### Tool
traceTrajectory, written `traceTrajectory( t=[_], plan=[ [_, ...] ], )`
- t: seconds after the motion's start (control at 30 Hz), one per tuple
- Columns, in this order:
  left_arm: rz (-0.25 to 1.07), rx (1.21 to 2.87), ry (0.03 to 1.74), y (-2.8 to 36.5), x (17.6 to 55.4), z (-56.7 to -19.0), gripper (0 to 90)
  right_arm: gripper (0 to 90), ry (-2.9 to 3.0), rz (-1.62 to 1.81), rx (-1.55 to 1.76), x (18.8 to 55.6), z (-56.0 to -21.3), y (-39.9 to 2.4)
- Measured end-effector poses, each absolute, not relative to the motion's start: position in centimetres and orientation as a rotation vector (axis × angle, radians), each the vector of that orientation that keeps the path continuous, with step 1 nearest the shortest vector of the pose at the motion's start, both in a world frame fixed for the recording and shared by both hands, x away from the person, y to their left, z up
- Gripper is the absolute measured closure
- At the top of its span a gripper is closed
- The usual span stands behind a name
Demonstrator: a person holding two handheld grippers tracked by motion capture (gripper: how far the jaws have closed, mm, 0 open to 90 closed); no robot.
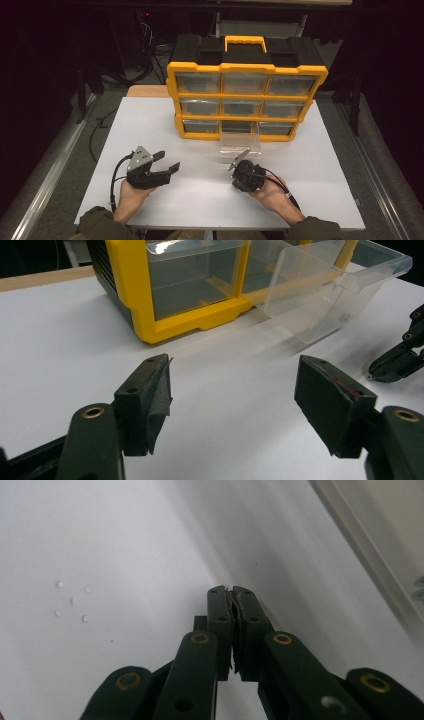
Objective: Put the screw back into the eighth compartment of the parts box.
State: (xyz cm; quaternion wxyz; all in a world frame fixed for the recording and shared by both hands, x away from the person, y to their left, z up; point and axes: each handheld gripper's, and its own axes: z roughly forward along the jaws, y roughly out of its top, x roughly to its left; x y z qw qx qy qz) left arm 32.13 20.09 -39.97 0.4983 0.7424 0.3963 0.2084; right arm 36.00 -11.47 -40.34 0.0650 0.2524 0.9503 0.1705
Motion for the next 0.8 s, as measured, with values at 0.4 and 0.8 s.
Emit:
traceTrajectory(
  t=[0.4, 0.8],
  plan=[
    [0.504, 1.791, 0.961, 20.1, 32.1, -40.0, 31.2, 89.7, 2.873, 0.549, 0.774, 36.1, -39.9, -11.7],
    [0.503, 1.794, 0.961, 20.2, 32.0, -40.0, 31.2, 89.7, 2.861, 0.613, 0.771, 35.9, -38.5, -12.4]
  ],
)
